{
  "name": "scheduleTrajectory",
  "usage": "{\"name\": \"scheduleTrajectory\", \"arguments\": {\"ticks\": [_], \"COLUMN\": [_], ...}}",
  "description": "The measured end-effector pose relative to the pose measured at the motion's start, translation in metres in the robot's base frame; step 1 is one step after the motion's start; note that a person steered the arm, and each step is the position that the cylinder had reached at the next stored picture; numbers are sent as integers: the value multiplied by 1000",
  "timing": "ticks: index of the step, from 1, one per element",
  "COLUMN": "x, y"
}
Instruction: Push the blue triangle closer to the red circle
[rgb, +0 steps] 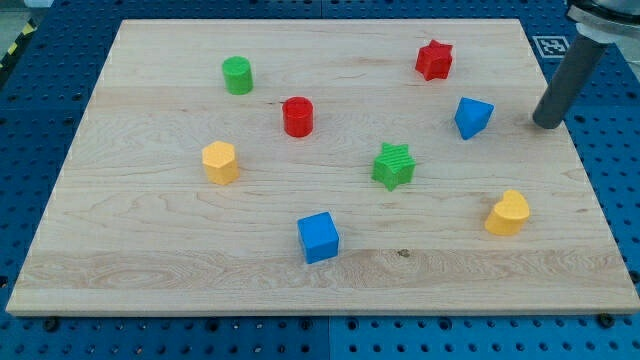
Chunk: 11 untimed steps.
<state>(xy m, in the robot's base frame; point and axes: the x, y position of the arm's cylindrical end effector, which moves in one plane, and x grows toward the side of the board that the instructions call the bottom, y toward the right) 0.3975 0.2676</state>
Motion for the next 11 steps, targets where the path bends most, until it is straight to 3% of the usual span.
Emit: {"name": "scheduleTrajectory", "arguments": {"ticks": [4, 6, 9, 11], "x": [29, 20, -18, -37], "y": [-12, -76, -83, -124]}}
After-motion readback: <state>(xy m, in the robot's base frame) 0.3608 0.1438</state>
